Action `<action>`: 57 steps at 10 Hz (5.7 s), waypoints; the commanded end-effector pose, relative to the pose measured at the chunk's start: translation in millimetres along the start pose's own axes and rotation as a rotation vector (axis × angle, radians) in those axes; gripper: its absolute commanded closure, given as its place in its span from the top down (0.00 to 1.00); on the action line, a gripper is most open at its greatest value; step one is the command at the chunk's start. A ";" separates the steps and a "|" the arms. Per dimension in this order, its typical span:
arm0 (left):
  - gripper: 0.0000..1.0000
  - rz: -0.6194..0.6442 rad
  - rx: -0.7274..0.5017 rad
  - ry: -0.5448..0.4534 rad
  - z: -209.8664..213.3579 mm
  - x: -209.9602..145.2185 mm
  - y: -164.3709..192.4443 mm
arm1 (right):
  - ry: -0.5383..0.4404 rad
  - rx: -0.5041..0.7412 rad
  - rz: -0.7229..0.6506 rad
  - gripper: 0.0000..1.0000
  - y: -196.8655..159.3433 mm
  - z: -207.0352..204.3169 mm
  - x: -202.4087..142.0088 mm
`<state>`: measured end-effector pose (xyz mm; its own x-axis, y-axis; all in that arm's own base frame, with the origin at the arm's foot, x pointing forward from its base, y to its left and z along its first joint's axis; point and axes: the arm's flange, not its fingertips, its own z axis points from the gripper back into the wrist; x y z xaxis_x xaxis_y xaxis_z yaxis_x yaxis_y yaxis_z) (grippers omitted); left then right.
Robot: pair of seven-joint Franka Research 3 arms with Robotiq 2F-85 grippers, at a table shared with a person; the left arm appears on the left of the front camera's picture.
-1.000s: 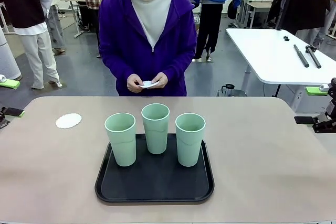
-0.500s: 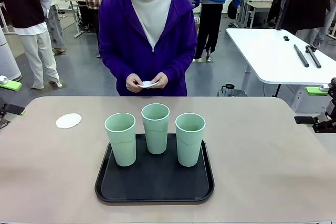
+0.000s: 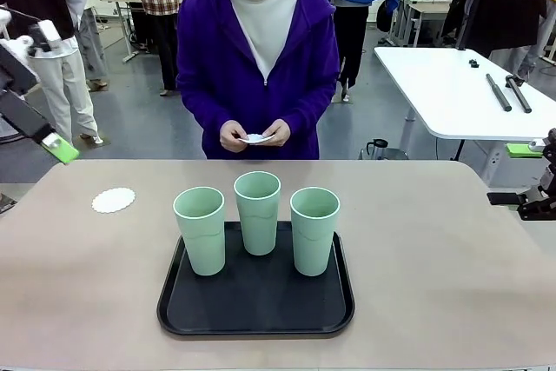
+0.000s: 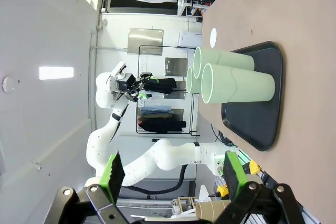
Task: Place coasters on the table and set cups on them.
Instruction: Pick up one Reusable plastic cup and place it on a coaster set by the human.
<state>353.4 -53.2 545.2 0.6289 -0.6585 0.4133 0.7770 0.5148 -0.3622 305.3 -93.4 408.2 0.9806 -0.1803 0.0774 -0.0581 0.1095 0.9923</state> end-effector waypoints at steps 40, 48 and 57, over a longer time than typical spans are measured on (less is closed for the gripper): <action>1.00 -0.602 -0.362 -0.651 -248.4 -53.8 144.6 | -0.005 0.010 0.013 1.00 -0.8 1.1 0.5; 1.00 -0.623 -0.454 -0.715 -285.0 -36.8 146.5 | -0.005 0.010 0.013 1.00 -0.8 1.1 0.5; 1.00 -0.701 -0.504 -0.684 -316.8 -13.7 123.2 | -0.005 0.010 0.013 1.00 -0.8 1.1 0.5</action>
<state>430.8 -146.2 236.8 0.0972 -0.2113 0.9726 0.9590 -0.2415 -0.1483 305.0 -94.2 408.3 0.9801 -0.1828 0.0775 -0.0580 0.1095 0.9923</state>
